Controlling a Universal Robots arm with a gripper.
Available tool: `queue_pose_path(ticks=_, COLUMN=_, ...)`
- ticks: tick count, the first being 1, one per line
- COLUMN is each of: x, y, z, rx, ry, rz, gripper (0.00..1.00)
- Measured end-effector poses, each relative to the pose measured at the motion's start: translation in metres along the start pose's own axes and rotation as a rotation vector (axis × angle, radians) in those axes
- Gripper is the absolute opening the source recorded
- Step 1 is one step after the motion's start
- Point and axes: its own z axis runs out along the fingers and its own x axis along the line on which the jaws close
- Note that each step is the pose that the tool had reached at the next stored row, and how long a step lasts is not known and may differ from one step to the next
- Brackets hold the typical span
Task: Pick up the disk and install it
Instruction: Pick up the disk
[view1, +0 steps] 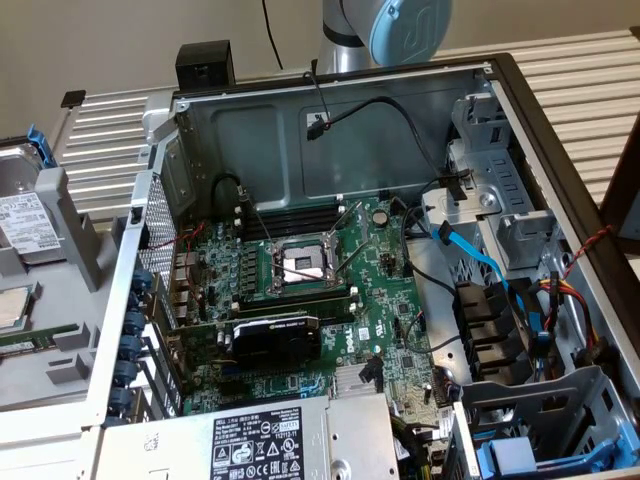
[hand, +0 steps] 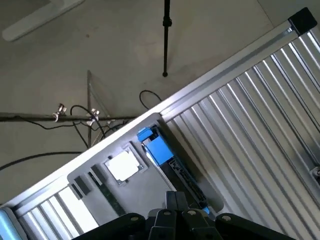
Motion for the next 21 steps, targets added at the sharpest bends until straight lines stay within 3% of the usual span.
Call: queue_pose_path(ticks=21, x=-0.0002, y=0.0001, z=0.0011, rx=0.0022, ry=0.0014, rz=-0.381, gripper=0.11)
